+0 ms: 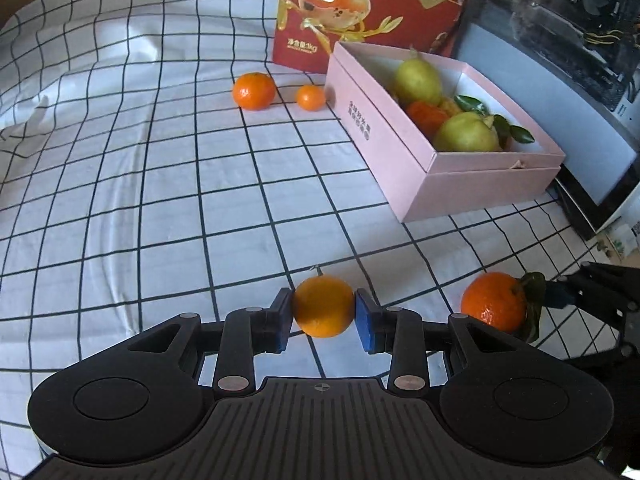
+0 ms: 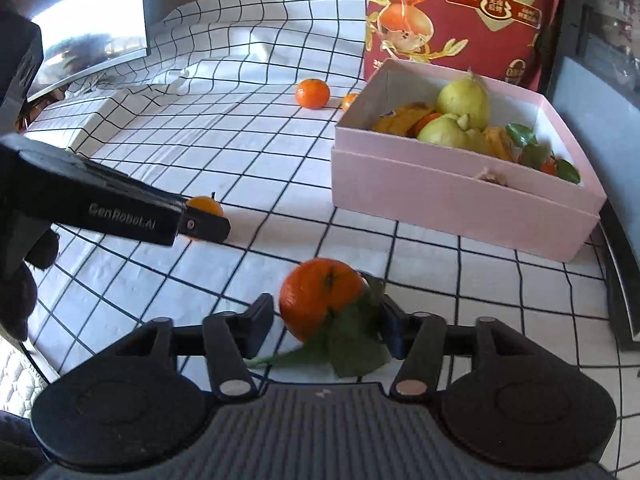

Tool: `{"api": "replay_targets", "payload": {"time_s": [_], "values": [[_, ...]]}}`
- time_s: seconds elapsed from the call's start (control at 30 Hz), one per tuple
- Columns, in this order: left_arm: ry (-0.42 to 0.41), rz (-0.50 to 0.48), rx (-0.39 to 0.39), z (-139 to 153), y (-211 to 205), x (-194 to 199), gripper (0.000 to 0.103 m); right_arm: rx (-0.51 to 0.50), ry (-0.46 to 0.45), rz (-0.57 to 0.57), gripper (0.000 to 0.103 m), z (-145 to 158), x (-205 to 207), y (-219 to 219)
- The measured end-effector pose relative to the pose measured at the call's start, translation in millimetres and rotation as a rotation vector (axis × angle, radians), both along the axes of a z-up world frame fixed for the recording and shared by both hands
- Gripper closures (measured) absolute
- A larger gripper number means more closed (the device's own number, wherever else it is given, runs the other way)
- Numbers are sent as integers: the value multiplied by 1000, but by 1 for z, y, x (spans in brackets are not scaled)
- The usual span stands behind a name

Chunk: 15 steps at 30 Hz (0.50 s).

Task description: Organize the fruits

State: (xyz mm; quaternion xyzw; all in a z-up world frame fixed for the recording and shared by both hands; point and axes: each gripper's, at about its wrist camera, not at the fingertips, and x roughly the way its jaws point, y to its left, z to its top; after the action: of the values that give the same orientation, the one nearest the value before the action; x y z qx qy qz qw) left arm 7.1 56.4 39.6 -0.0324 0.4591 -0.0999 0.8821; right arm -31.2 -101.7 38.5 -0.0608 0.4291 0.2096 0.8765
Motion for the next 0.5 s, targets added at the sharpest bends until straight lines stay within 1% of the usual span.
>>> {"api": "replay_targets", "payload": {"time_s": [0.07,0.1,0.17,0.23,0.3,0.43,0.5], "values": [[4,3,11,0,-3,1,65,-7,-4,-8,40,-1,-2,-2],[6,5,15,0,-4,2,65,-11,-6,-11,35,-1,-3,-3],[12,9,22,0,-5,4,65,-19,-13,-18,30,-3,-6,-4],[19,12,31,1,-7,7,65,-33,-27,-18,27,-4,-11,-4],[24,15,40,1,-10,9,65,-28,-31,-23,22,-5,-14,-4],[30,23,50,1,-13,11,65,-26,-34,-18,16,-7,-15,-3],[30,25,61,1,-15,10,65,-24,-36,-15,11,-8,-16,-2]]}}
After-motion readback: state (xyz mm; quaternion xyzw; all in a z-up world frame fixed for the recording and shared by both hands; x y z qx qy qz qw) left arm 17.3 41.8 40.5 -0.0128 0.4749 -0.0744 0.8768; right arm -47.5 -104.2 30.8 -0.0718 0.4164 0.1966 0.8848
